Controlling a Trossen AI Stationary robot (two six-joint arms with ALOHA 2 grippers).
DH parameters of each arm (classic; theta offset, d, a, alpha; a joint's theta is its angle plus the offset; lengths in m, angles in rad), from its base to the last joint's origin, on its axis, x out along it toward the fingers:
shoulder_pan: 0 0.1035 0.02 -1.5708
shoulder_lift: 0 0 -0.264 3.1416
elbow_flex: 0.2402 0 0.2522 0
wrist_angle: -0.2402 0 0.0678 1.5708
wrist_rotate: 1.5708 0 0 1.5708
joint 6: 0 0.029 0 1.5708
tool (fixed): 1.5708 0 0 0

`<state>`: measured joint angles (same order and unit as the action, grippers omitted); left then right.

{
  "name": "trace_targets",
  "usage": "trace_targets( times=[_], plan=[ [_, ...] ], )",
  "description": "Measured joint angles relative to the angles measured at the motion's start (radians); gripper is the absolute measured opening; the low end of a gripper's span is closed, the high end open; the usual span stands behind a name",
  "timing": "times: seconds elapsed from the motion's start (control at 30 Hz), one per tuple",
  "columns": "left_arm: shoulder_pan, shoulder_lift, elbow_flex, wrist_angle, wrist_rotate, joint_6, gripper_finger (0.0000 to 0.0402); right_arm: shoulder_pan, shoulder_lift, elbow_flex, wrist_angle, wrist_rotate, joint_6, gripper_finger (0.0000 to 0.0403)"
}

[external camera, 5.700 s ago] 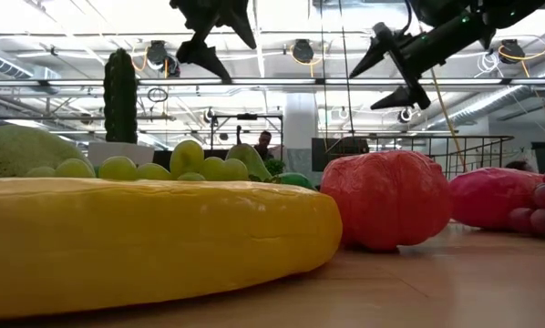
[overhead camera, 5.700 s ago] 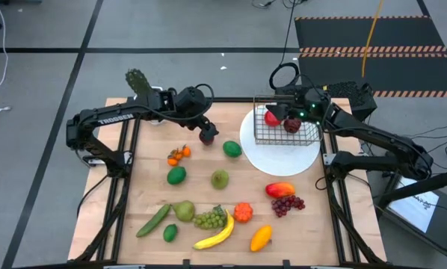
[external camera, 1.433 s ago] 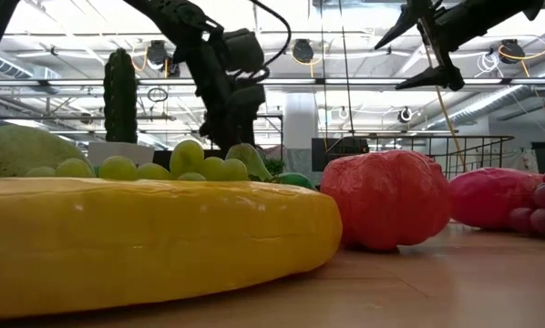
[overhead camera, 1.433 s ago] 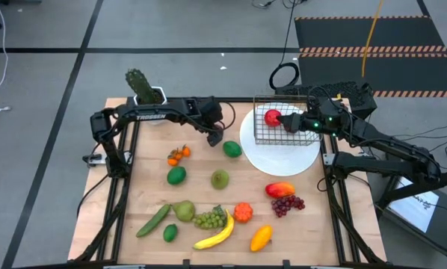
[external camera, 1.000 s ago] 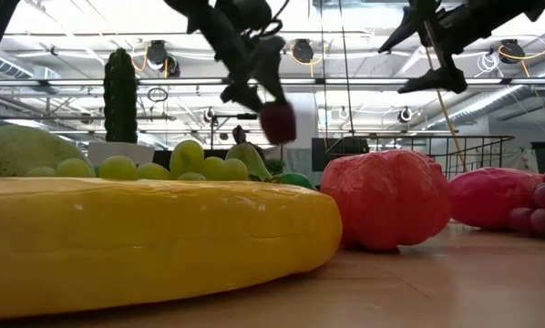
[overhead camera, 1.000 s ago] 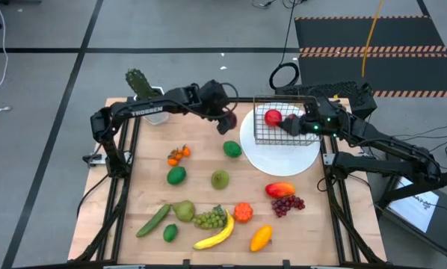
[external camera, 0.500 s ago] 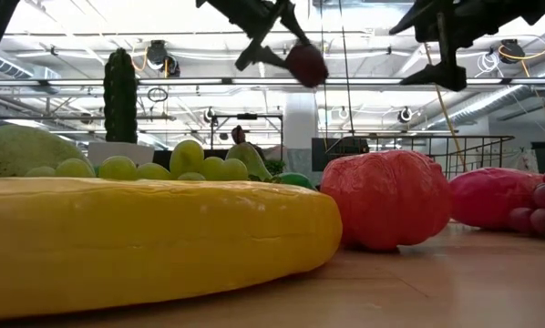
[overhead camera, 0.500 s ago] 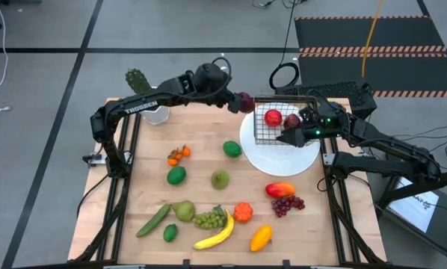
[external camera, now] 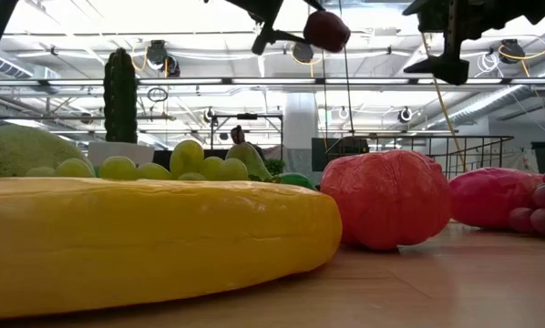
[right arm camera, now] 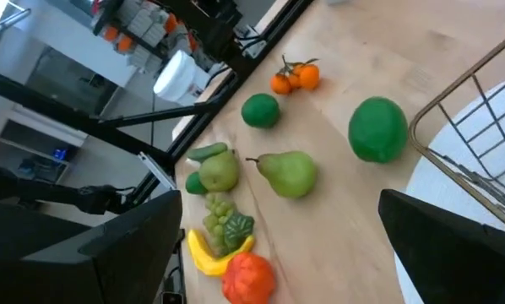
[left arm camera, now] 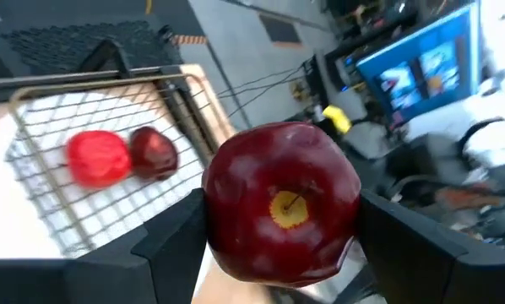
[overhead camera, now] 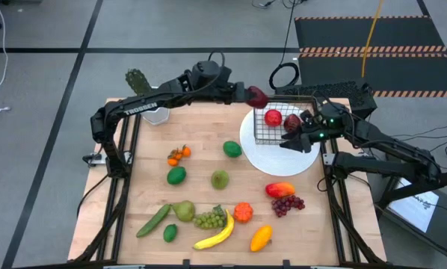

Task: Build produce basket
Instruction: Put the dark red apple into the gold wire basket

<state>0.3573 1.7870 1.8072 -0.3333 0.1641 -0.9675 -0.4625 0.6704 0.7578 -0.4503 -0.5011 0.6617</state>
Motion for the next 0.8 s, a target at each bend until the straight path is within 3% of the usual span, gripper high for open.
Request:
trace_targets(
  times=[0.3,0.5,0.8],
  plan=[
    [0.000,0.000,0.000,0.006,-0.012,-0.167,0.0278,0.000,-0.013,0.000,0.003,0.001,-0.057,0.0396],
    [0.005,0.000,0.000,0.006,-0.073,-0.132,0.0278,0.000,-0.012,0.000,0.003,0.002,-0.073,0.0396],
    [0.035,0.000,-0.001,0.062,-0.078,-0.029,0.0278,0.000,-0.010,0.000,0.004,0.031,-0.125,0.0396]
  ],
)
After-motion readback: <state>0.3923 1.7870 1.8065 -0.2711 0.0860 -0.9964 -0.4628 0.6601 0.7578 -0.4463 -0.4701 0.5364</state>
